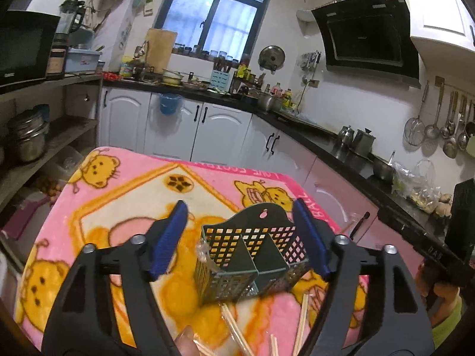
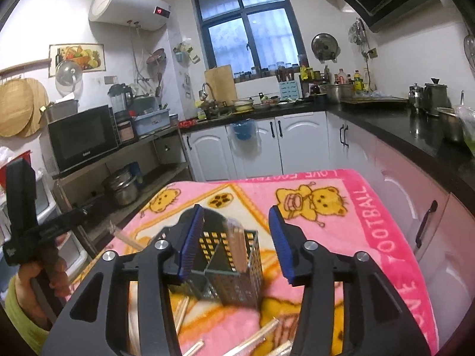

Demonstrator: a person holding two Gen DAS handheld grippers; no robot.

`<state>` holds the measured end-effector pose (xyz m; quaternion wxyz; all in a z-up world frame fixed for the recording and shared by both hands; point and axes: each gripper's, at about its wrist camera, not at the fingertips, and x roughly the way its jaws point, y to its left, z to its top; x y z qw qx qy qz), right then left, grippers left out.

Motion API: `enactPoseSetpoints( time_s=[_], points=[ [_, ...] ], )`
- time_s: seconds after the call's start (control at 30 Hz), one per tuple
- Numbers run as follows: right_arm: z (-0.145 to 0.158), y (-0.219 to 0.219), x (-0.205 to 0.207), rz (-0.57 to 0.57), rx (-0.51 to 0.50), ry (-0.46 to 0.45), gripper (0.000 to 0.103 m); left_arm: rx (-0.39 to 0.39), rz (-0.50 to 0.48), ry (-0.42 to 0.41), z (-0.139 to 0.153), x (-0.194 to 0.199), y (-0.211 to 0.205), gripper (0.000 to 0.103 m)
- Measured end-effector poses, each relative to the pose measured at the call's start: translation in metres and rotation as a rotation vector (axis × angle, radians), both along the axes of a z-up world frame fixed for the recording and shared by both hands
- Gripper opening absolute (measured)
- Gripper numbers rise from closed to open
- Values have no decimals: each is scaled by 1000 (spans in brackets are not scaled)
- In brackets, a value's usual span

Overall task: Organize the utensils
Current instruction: 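Lower the chopstick into the caddy and open the left gripper, then move the left tool back down to the chopstick pile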

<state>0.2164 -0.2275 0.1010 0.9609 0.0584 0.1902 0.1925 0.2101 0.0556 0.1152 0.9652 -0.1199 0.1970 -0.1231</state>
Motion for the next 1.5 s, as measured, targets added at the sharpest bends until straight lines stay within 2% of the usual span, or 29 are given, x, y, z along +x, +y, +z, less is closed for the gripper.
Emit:
enactPoseSetpoints(
  time_s=[0.2,0.37,0.7,1.1,1.5],
  points=[
    [-10,1,-18,6,-23,16,51,23,20,-30,1,-22,-3,91],
    [-19,2,-31,2,-39,28,57,47,28,-47,-2,-41,-10,92],
    [-38,0,-45,-4,-55,68,58,60,14,-35,-18,-62,-19,92],
    [-61,-5,-45,4,-71,135,58,52,3,71,-61,-57,-28,92],
    [-97,-17,-30,6,-77,243,58,73,-23,229,-113,-30,-44,92]
  ],
)
